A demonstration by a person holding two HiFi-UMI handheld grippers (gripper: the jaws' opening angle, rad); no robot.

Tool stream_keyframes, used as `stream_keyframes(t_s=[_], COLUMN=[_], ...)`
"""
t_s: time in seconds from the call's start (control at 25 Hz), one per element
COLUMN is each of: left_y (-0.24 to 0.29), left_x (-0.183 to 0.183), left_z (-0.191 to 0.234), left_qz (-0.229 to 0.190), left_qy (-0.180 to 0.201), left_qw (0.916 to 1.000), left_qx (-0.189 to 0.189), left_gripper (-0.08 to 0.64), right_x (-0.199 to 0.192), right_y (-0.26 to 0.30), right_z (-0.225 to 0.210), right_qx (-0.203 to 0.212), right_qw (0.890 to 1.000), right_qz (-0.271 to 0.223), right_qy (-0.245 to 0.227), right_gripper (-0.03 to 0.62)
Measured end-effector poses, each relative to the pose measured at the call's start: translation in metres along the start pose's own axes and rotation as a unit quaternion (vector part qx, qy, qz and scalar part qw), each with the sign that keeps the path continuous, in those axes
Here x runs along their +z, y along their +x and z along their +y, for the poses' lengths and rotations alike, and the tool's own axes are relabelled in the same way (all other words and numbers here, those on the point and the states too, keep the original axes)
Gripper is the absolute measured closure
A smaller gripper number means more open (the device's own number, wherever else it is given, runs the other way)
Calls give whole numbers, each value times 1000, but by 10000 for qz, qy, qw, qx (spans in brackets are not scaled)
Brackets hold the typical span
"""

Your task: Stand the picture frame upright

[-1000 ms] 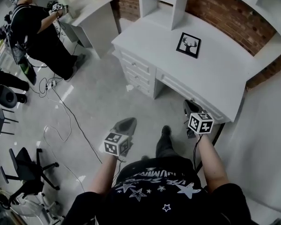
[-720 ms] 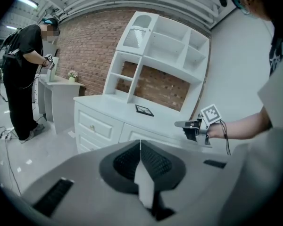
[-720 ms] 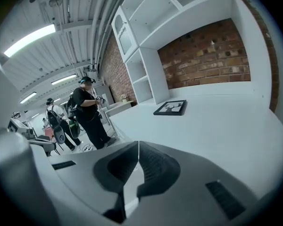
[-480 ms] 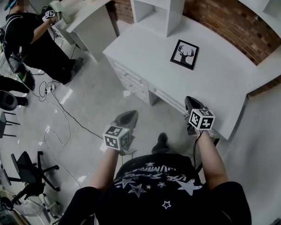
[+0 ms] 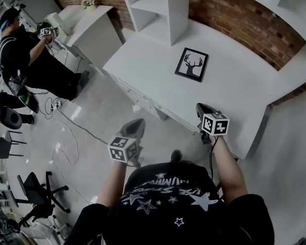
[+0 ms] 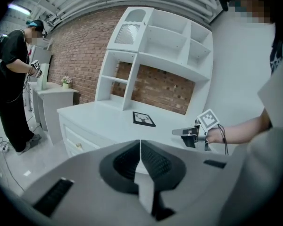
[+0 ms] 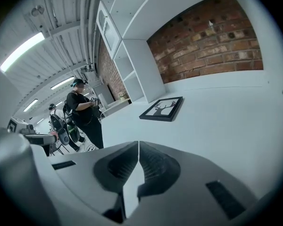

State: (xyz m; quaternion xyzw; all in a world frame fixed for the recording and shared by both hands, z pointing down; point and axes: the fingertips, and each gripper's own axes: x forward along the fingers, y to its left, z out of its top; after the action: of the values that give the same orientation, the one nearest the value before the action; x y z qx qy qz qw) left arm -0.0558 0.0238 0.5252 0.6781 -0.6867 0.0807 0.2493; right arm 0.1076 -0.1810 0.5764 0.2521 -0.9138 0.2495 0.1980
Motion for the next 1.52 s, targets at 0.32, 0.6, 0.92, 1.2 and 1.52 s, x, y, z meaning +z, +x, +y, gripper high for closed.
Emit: stream_keyframes(t_s=[0.32,0.6,0.92,1.2,1.52], left_y=[31,61,113,164,204], left_x=[28,45,61,81,86], left_z=[-5,-3,23,35,51], left_qz=[101,118,411,703,953], left_qy=[246,410,534,930,977], left_qw=[9996,9984,9912,9763,9660], left_qx=[-31,-380,-1139,-1823,-2194], left_gripper=[541,541,541,541,541], right_x=[16,15,21,32,46], right_y=[10,11,16,34,67], right_z=[-21,-32,-46,-58,-76], right_qx=[-163,-459,-1212,-1757,-2199], right_qw=[9997,9978,9899,9795,9703], right_qz=[-63,-161,-213,-233,-86], right_qy=[140,443,708,954,1001], right_gripper=[575,575,575,575,575])
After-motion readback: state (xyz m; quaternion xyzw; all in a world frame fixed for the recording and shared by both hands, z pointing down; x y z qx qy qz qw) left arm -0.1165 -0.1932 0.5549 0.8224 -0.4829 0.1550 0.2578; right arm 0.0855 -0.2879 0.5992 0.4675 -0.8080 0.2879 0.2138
